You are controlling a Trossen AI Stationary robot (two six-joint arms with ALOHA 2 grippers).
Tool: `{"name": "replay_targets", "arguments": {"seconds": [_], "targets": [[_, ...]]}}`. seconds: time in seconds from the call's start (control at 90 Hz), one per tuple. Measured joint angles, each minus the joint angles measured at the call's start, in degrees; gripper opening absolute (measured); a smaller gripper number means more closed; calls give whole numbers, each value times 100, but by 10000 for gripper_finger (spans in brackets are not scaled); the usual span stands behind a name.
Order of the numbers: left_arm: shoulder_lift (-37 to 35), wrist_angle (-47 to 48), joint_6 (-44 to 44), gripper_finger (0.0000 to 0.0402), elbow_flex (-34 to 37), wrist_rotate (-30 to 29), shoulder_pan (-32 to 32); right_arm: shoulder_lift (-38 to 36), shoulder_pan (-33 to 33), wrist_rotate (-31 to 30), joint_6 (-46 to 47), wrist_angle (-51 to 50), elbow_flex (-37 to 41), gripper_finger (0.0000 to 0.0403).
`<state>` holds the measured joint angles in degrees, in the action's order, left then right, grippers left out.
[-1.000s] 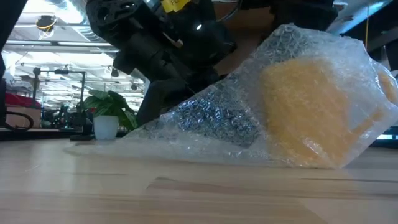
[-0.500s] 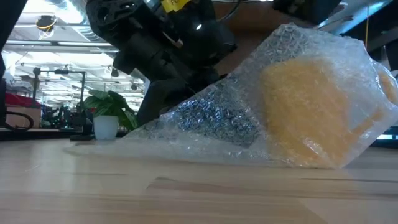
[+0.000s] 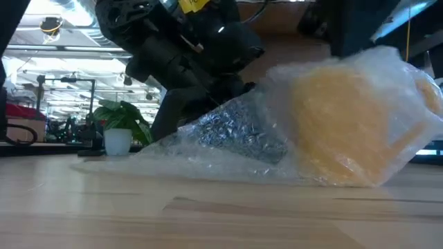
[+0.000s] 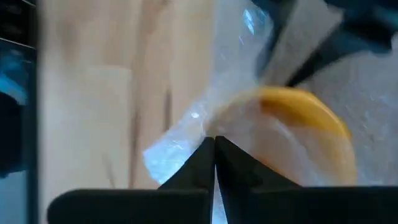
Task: Wrap mug
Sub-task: Wrap the yellow mug with the bubble wrap
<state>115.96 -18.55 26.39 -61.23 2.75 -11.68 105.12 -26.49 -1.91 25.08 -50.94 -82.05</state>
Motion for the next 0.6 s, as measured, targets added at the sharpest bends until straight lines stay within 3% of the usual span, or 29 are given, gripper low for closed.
{"name": "replay_targets", "arguments": {"seconds": [0.189, 0.389, 0.6], "targets": [[0, -4, 7, 100, 0, 4, -1, -16, 118, 73, -35, 233, 368, 0], [0, -9, 9, 100, 0, 7, -1, -24, 347, 837, -329, 1284, 836, 0], [0, -13, 2, 100, 0, 106, -1, -38, 581, 1200, -349, 1910, 1369, 0]]}}
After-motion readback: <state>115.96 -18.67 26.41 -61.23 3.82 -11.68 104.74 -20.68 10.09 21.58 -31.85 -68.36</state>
